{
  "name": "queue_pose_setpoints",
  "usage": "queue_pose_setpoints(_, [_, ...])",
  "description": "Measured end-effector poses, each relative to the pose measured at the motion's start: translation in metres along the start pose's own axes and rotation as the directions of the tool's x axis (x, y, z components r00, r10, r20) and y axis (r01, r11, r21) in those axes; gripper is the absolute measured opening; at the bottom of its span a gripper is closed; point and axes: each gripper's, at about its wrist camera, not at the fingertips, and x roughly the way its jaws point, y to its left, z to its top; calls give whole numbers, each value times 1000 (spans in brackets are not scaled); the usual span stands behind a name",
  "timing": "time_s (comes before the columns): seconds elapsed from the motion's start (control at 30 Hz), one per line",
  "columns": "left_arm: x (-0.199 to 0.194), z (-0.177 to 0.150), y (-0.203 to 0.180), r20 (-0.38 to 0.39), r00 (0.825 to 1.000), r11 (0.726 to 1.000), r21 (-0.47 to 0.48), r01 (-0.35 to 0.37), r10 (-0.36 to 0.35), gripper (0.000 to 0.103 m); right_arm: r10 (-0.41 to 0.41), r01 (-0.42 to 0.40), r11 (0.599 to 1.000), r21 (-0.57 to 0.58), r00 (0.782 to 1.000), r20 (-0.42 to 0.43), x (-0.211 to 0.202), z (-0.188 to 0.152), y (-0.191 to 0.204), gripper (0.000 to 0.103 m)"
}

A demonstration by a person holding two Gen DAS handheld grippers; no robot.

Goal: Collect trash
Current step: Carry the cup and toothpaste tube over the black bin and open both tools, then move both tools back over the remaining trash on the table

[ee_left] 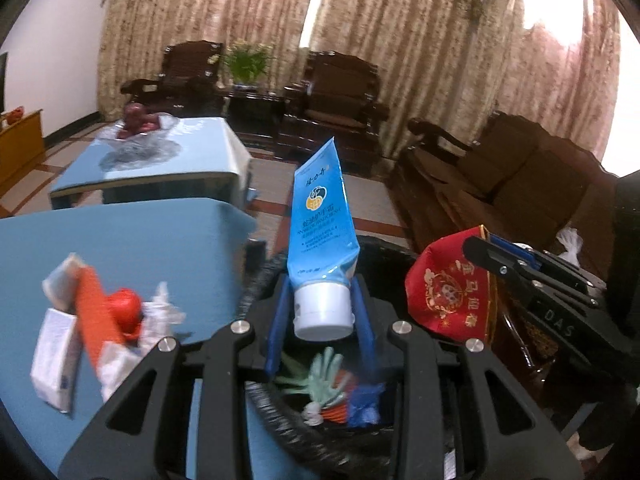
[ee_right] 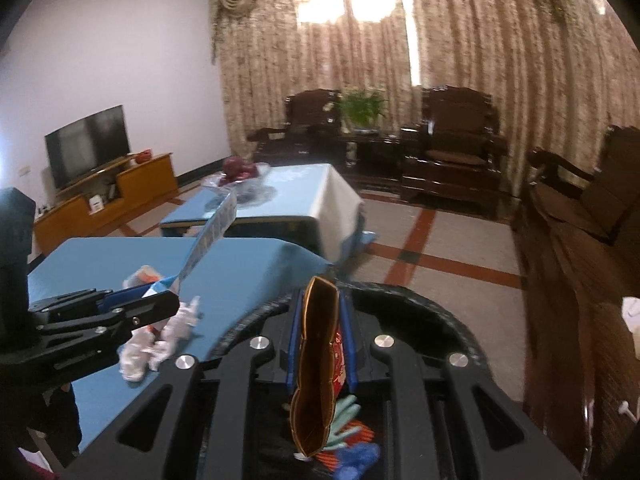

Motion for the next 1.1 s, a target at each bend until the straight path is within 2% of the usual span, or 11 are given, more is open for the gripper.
queue_pose_setpoints(0.1, [17, -1, -11, -20, 999, 999, 7, 36, -36, 30, -26, 26, 999, 19, 1000, -14, 4, -7, -15, 19])
queue_pose_setpoints(0.17, [26, -2, -13, -43, 997, 998, 10, 65, -65, 32, -49, 50, 998, 30, 998, -28, 9, -10, -24, 26])
queue_pose_setpoints(0.2, [27, -3, -13, -47, 997, 998, 6, 69, -69, 37, -60, 61, 998, 34, 998, -37, 10, -12, -28, 28])
queue_pose_setpoints(0.23, [28, -4, -13, -47, 996, 997, 2, 73, -73, 53, -71, 73, 997, 38, 997, -44, 11, -14, -32, 29])
queue_pose_setpoints(0.27, [28, -4, -12, -40, 997, 997, -2, 73, -73, 59, -81, 83, 996, 43, 996, -47, 11, -16, -35, 30])
queue_pose_setpoints(0.3, [26, -4, -10, -28, 997, 998, -3, 67, -67, 65, -87, 90, 995, 46, 995, -48, 12, -16, -37, 39])
queue_pose_setpoints(0.33, [26, -4, -9, -22, 998, 998, -1, 65, -65, 67, -104, 106, 993, 51, 994, -45, 11, -18, -39, 55])
queue_pose_setpoints(0.47, [11, -5, 6, 3, 1000, 1000, 2, 24, -24, 76, -147, 147, 987, 60, 989, -5, 5, -17, -36, 97])
queue_pose_setpoints(0.53, [0, -5, 18, 20, 1000, 1000, 0, -10, 10, 84, -148, 147, 987, 69, 989, 21, 0, -15, -30, 98])
queue_pose_setpoints(0.73, [-36, -10, 59, 52, 991, 991, -43, -125, 127, 90, -126, 125, 991, 41, 991, 41, -2, -12, 2, 98])
queue_pose_setpoints(1.1, [-108, -42, 142, 73, 935, 933, -130, -336, 346, 90, 41, -40, 999, -20, 998, 39, 11, -17, 92, 98])
